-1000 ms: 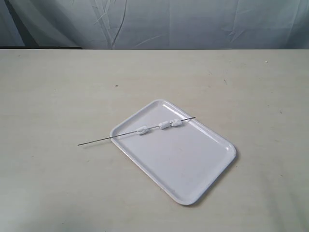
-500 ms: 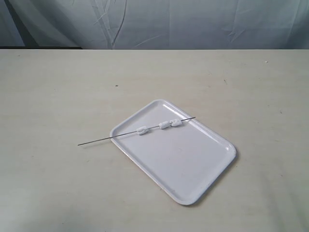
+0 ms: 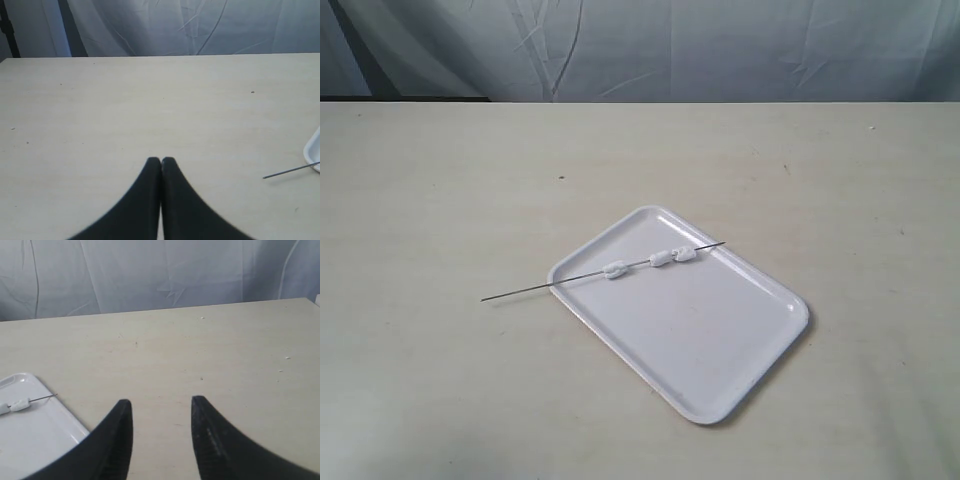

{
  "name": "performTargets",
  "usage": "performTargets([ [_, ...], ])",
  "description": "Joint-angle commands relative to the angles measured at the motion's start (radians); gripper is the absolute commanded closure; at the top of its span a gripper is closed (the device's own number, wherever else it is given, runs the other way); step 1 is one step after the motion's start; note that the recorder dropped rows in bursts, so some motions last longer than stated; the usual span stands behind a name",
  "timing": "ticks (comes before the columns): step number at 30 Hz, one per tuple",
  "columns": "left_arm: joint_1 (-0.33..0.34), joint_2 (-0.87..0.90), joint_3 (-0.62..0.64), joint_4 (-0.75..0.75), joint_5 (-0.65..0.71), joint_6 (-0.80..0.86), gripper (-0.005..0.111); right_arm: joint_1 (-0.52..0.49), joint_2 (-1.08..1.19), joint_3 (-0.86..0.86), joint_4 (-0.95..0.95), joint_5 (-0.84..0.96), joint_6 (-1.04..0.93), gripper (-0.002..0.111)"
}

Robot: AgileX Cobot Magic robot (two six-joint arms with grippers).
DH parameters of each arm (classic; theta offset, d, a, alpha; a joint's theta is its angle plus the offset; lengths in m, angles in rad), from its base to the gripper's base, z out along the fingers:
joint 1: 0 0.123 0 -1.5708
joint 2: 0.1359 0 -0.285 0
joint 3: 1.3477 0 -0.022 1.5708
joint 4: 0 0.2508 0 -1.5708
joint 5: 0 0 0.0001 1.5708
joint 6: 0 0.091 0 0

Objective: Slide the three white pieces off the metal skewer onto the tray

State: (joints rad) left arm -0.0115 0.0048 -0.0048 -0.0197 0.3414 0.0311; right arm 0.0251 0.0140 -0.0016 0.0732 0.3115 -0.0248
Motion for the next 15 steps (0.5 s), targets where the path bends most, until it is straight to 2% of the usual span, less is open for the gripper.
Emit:
performTargets([
  [1, 0.003, -0.005, 0.005, 0.058, -0.025, -0.002, 0.107, -0.005, 0.001, 0.002, 0.001, -0.007, -0.001, 0.070],
  [4, 0.003, -0.005, 0.005, 0.058, -0.102, -0.002, 0.107, -0.005, 0.001, 0.002, 0.002, -0.087, -0.001, 0.070],
  [5, 0.003, -0.005, 0.005, 0.058, -0.235, -0.002, 0.107, -0.005, 0.001, 0.002, 0.002, -0.262, -0.001, 0.070],
  [8, 0.003, -0.005, 0.005, 0.058, -0.459, -0.002, 0.107, -0.005, 0.001, 0.002, 0.006, -0.583, -0.001, 0.070],
  [9, 0.003, -0.005, 0.005, 0.058, -0.580, -0.002, 0.107, -0.005, 0.001, 0.002, 0.006, -0.762, -0.001, 0.070],
  [11, 0.003, -0.005, 0.005, 0.058, -0.695, -0.002, 0.107, -0.005, 0.001, 0.002, 0.006, -1.007, -0.001, 0.070],
  [15, 0.003, -0.005, 0.005, 0.060, -0.751, -0.002, 0.107, -0.005, 0.001, 0.002, 0.007, -1.268, -0.001, 0.070],
])
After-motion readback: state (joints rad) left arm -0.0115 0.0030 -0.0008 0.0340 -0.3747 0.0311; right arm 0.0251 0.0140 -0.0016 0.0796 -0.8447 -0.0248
